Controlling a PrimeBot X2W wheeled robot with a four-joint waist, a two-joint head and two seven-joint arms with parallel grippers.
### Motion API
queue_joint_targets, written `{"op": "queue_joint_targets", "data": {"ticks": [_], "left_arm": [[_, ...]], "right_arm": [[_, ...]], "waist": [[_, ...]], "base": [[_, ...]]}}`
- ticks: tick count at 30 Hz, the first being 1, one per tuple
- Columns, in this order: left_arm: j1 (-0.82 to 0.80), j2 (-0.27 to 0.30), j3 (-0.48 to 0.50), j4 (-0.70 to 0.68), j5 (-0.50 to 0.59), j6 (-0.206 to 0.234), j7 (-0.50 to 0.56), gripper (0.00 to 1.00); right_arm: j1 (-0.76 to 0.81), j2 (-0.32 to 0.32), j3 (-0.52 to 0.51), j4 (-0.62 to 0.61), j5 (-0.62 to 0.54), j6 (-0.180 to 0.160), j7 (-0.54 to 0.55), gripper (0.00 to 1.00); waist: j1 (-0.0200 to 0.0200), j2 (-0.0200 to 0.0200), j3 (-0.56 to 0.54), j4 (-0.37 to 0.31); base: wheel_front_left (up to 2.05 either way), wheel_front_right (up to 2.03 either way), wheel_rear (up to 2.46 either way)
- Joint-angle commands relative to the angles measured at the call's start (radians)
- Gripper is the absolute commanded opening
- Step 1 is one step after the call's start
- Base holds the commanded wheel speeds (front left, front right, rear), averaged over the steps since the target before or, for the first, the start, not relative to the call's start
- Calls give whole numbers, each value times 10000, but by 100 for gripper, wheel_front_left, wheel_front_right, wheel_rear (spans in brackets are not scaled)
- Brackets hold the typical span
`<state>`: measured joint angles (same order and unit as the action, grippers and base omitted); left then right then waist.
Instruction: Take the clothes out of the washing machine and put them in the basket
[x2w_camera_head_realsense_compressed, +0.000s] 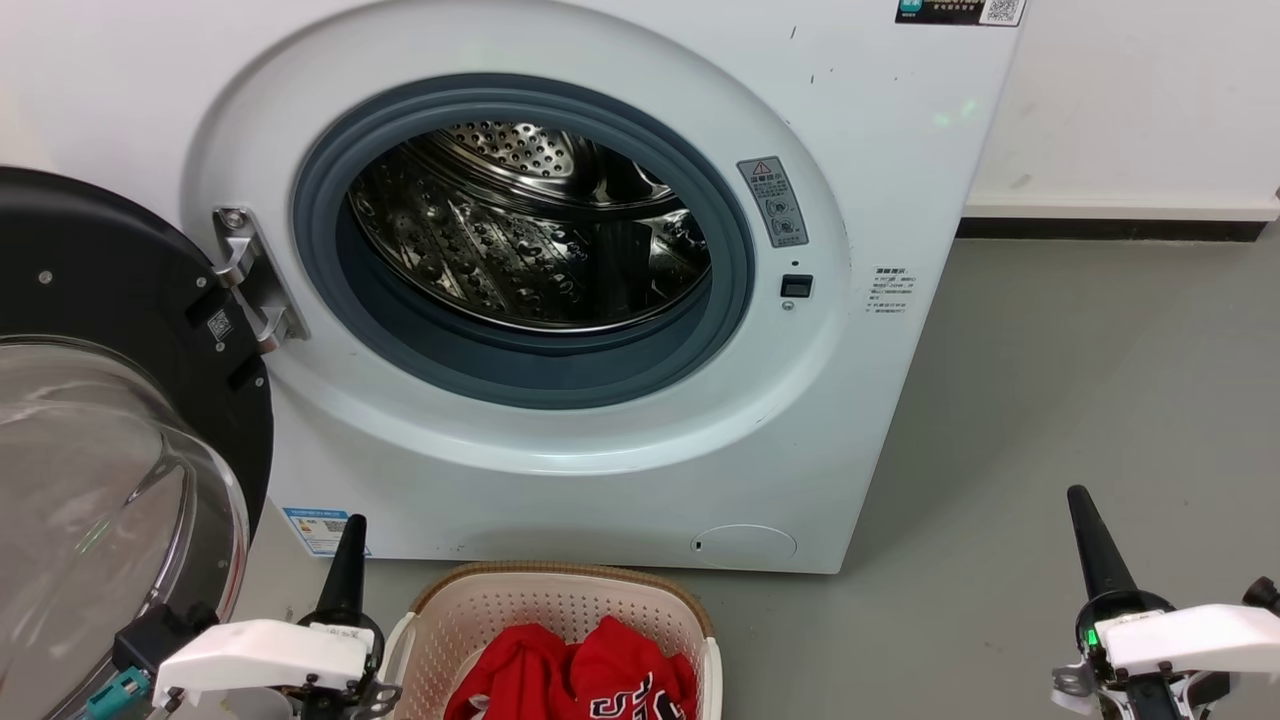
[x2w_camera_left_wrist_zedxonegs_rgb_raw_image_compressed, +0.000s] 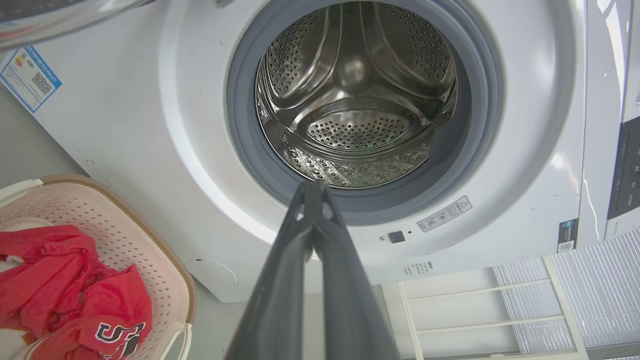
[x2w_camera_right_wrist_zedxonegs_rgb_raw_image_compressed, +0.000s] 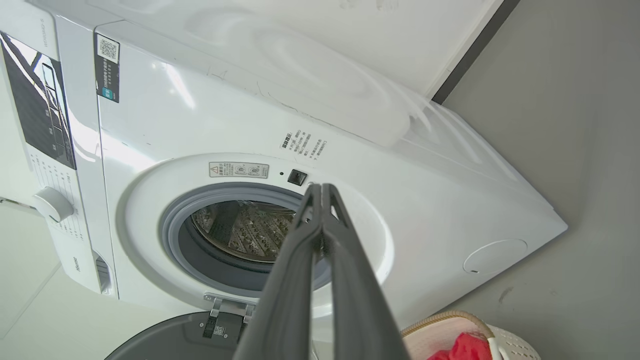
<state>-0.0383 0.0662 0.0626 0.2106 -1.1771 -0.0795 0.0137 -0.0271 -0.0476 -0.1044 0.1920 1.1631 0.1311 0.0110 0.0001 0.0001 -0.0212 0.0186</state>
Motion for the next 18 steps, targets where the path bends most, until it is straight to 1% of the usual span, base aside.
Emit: {"op": "queue_joint_targets", "data": {"ticks": [1, 18], "left_arm": [[-228, 18, 32, -48, -188, -86, 39, 0], [-436, -55, 244, 119, -1838, -270, 439, 0]], "right_arm": [[-276, -36, -17, -36, 210, -3, 70, 0], [-500, -38, -50, 202, 1914, -3, 451, 0]], "waist": [[-1, -1, 3, -2], [-1, -1, 86, -66]], "base": [[0, 0, 0], [0, 0, 0]]}}
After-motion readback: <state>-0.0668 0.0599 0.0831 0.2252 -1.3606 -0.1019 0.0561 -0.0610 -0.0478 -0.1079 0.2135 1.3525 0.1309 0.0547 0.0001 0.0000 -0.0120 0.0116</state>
